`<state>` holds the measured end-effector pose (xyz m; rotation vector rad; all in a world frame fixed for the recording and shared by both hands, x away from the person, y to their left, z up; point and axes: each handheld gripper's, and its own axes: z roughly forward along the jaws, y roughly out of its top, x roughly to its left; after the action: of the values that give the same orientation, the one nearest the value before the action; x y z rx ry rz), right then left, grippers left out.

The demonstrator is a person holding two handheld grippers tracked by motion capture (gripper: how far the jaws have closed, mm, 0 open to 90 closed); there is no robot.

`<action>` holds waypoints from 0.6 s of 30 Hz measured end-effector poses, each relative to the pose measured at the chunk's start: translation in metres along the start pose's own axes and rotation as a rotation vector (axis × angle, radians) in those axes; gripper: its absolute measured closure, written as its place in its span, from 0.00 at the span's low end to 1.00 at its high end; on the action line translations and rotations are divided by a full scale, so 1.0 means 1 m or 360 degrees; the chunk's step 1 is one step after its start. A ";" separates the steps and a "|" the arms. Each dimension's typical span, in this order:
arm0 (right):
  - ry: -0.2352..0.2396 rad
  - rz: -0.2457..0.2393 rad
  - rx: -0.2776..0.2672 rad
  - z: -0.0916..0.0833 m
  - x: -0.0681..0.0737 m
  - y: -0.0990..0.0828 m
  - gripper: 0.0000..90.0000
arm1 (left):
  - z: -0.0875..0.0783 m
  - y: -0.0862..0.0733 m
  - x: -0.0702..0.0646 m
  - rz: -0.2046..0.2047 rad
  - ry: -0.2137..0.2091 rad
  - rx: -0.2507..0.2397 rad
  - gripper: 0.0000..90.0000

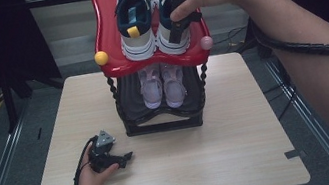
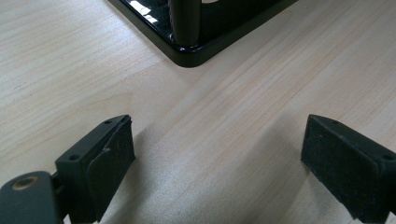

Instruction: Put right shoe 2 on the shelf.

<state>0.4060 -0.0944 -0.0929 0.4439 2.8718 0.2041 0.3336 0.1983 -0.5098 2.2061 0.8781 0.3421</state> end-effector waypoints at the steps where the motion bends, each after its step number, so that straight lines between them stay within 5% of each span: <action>1: 0.0017 0.0015 0.0000 -0.001 0.000 -0.001 0.30 | 0.000 0.000 0.000 0.0000 0.0001 0.0001 0.10; 7: 0.0055 0.0021 0.0005 -0.009 -0.001 -0.007 0.19 | 0.000 0.000 0.000 0.0000 0.0000 0.0000 0.10; 18: 0.0125 0.0028 0.0040 -0.019 0.002 -0.011 0.19 | 0.000 0.000 0.000 0.0008 0.0007 0.0000 0.10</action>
<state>0.3966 -0.1060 -0.0767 0.4760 2.9514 0.1925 0.3336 0.1985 -0.5097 2.2089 0.8751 0.3499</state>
